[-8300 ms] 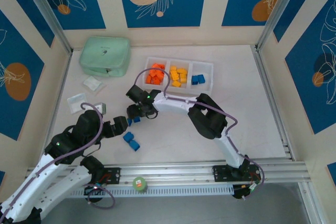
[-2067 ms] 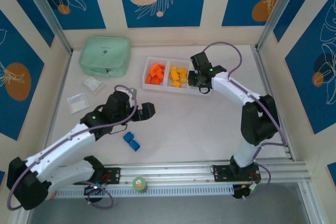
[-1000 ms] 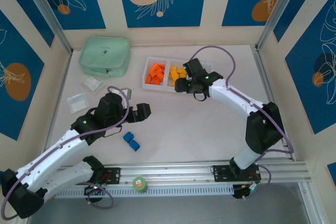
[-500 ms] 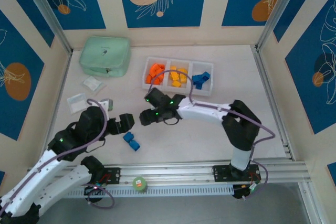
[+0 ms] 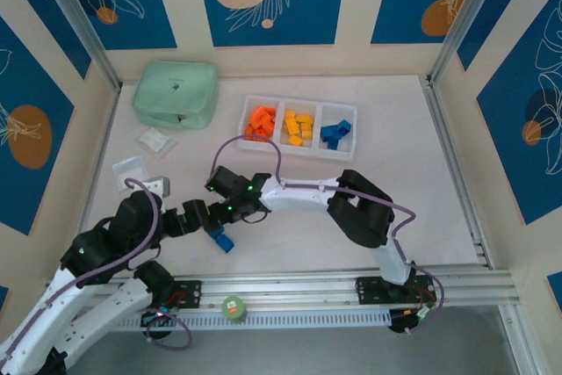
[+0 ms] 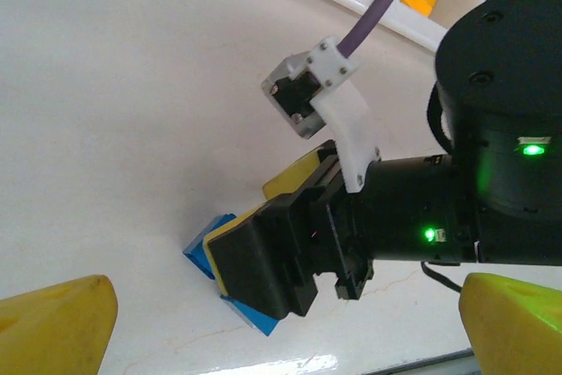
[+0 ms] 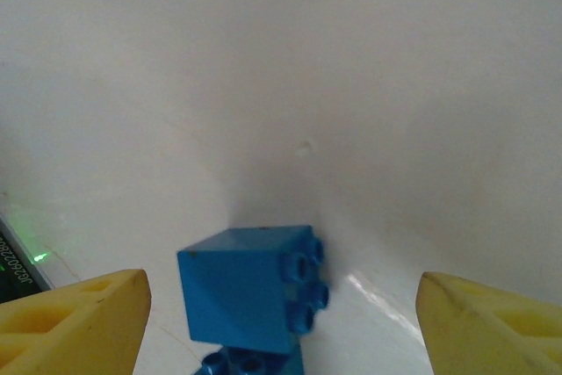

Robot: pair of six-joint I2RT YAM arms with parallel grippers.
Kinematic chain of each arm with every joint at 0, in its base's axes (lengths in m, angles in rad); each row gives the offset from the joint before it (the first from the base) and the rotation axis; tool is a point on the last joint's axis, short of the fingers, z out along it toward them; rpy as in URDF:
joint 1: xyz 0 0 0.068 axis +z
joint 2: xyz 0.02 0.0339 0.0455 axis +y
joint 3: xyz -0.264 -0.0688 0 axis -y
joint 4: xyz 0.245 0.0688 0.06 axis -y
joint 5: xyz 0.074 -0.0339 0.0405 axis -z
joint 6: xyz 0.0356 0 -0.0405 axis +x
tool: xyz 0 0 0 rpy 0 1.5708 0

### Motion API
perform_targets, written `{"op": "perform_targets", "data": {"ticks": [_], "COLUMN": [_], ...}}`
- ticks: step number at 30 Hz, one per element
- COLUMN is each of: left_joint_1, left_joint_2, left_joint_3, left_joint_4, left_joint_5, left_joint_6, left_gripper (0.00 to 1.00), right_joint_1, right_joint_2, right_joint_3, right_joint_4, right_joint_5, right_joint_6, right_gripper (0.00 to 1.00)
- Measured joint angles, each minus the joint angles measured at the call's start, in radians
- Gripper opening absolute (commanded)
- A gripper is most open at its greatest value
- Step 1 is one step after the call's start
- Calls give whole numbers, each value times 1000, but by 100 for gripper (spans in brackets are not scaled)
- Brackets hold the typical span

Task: Sort the legos into containers by color
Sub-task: Pick up the lego from the bottom-center of the table.

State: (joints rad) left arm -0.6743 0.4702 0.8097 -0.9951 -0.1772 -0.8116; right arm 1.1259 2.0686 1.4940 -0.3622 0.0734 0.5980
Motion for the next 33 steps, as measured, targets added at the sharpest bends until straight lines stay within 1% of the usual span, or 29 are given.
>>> {"op": "perform_targets", "data": {"ticks": [6, 9, 17, 21, 26, 33], "left_joint_1": [0, 1, 1, 1, 1, 1], "left_joint_2": [-27, -33, -33, -33, -33, -33], "left_joint_3": [0, 0, 0, 0, 0, 0], "left_joint_4": [-24, -27, -34, -33, -33, -33], "left_joint_5": [-26, -35, -41, -41, -41, -41], "left_joint_6": [-17, -23, -29, -29, -29, -29], "left_gripper": [99, 99, 99, 99, 99, 99], "right_joint_1": [19, 25, 28, 29, 35, 38], "right_joint_2": [64, 93, 103, 113, 120, 121], "right_joint_3": [62, 91, 110, 124, 146, 160], "right_joint_4": [-27, -49, -96, -122, -149, -162], "right_joint_5": [1, 6, 51, 72, 96, 111], "right_joint_6": [-32, -47, -78, -93, -108, -111], "right_gripper": [81, 79, 65, 62, 52, 42]}}
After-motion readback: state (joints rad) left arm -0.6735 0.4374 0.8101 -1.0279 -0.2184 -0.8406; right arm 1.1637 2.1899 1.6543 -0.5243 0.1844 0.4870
